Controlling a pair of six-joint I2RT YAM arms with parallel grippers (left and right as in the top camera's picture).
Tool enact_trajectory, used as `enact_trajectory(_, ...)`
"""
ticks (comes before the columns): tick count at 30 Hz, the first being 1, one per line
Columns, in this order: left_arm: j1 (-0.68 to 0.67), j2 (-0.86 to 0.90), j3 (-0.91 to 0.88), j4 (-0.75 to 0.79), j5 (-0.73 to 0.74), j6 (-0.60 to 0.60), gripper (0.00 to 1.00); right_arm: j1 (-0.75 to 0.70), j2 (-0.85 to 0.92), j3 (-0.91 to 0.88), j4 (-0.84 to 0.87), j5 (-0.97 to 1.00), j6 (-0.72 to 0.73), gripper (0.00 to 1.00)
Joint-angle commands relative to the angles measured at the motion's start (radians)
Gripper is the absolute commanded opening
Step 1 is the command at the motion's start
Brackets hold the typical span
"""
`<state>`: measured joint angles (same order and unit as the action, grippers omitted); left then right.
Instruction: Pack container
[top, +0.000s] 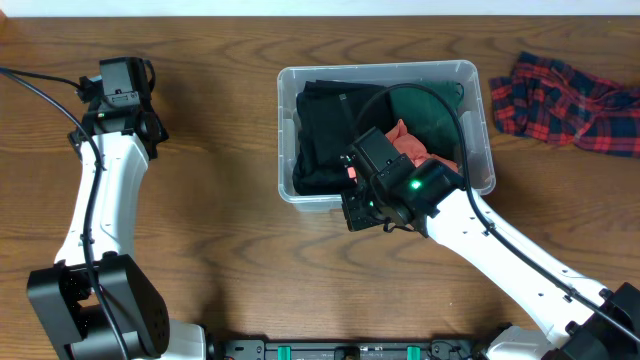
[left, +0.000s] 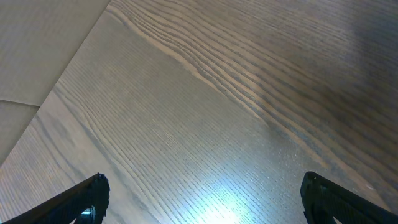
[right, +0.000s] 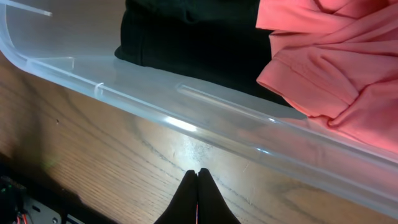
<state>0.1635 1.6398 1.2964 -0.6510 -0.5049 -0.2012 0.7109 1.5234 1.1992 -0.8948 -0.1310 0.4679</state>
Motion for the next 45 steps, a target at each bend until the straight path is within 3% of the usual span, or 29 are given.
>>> enact_trajectory(1, 0.004, -0.013, 0.014, -0.003, -0.016, 0.010, 0.98, 0.011, 0.007, -0.004, -0.006, 0.011, 0.006, 0.01)
enact_trajectory(26, 0.004, -0.013, 0.014, -0.003, -0.016, 0.010, 0.98, 0.010, 0.040, -0.019, 0.045, 0.093, -0.035, 0.01)
enact_trajectory(35, 0.004, -0.013, 0.014, -0.003, -0.016, 0.010, 0.98, 0.002, 0.026, 0.017, 0.035, -0.117, -0.149, 0.01)
enact_trajectory(45, 0.004, -0.013, 0.014, -0.003, -0.016, 0.010, 0.98, -0.192, -0.080, 0.146, 0.012, -0.102, -0.159, 0.01)
